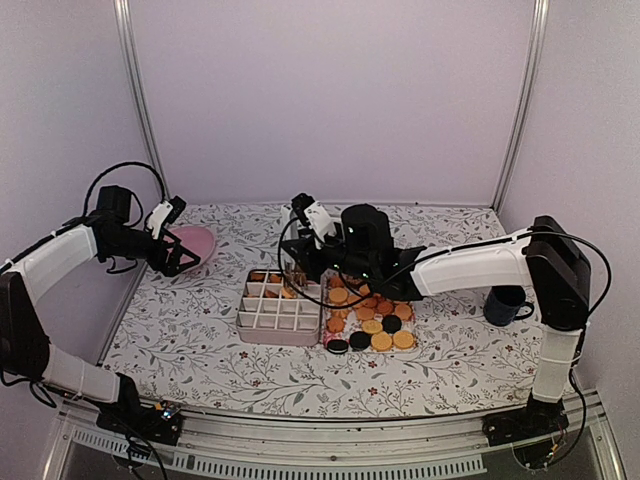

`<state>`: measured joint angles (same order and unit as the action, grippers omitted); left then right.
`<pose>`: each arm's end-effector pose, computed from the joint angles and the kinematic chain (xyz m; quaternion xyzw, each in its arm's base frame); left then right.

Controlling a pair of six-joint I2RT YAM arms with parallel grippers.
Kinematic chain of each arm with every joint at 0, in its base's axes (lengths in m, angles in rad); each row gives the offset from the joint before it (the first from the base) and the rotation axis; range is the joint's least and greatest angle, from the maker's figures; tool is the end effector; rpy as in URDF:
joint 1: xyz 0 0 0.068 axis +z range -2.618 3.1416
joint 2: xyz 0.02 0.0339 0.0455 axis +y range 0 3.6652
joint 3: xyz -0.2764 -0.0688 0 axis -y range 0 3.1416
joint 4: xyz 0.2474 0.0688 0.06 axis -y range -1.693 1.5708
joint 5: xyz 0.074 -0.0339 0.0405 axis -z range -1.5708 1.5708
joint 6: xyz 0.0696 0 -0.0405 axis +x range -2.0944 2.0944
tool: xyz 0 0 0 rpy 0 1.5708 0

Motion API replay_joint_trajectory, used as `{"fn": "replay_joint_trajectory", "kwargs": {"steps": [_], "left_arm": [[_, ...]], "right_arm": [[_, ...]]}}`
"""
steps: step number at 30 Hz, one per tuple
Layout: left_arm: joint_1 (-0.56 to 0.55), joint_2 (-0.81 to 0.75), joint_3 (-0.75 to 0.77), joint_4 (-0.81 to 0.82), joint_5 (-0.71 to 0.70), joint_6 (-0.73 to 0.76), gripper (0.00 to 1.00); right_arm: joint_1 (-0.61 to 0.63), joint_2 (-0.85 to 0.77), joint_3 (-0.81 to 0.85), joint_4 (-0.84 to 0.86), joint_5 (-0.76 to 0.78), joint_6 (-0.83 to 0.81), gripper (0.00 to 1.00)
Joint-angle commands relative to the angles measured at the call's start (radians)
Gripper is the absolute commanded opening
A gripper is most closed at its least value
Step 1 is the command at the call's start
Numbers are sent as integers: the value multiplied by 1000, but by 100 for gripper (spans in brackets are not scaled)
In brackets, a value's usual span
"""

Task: Pack the cookies
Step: Adjust the fake cookies in the empty pocket of the box.

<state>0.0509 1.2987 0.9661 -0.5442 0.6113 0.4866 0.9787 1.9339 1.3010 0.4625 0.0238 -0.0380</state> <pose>0.2846 -0.0255 0.2550 0.2937 0.8535 -0.1867 0.3878 0.2774 0.4095 0.2496 -0.3655 0.6717 0.2839 0.5785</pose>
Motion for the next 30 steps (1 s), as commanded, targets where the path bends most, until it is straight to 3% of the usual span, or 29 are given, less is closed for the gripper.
{"fn": "replay_joint_trajectory", "kwargs": {"steps": [1,11,19,30], "left_arm": [[7,-16,6,-2,4,9,99],[6,-10,13,-2,5,6,99],[6,-11,16,-2,5,3,99],[6,-9,12,3,2,3,99]], "right_arm": [[-5,20,22,21,-35,21,34],[-4,-25,5,20,-50,26,13],[12,-48,-1,17,-73,17,11],[58,-41,44,-53,10,-102,7]]}}
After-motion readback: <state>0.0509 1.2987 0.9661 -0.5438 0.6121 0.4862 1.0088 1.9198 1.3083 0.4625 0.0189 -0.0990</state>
